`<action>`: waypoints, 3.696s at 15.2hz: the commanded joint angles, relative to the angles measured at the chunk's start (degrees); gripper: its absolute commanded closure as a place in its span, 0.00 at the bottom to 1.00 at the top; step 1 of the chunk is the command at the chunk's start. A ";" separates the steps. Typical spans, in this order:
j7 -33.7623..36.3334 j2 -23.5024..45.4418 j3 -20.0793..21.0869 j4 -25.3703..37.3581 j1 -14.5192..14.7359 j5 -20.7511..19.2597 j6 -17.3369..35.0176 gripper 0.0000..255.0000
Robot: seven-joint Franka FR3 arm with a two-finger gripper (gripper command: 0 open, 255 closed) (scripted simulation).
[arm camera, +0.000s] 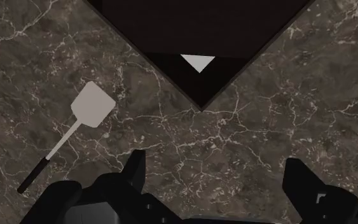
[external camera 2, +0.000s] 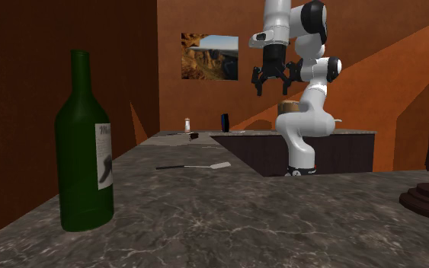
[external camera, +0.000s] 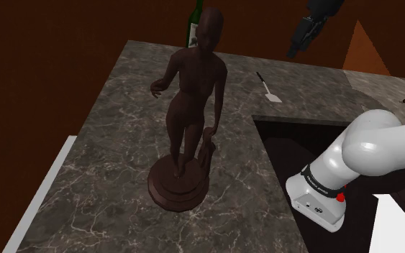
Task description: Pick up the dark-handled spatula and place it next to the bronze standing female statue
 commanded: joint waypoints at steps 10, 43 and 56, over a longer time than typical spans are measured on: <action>4.38 10.31 -4.78 -4.23 -5.99 -2.65 15.41 0.00; 9.50 45.74 -16.90 -1.36 -15.79 0.86 49.43 0.00; 9.66 45.19 -16.89 -1.09 -15.80 0.63 48.63 1.00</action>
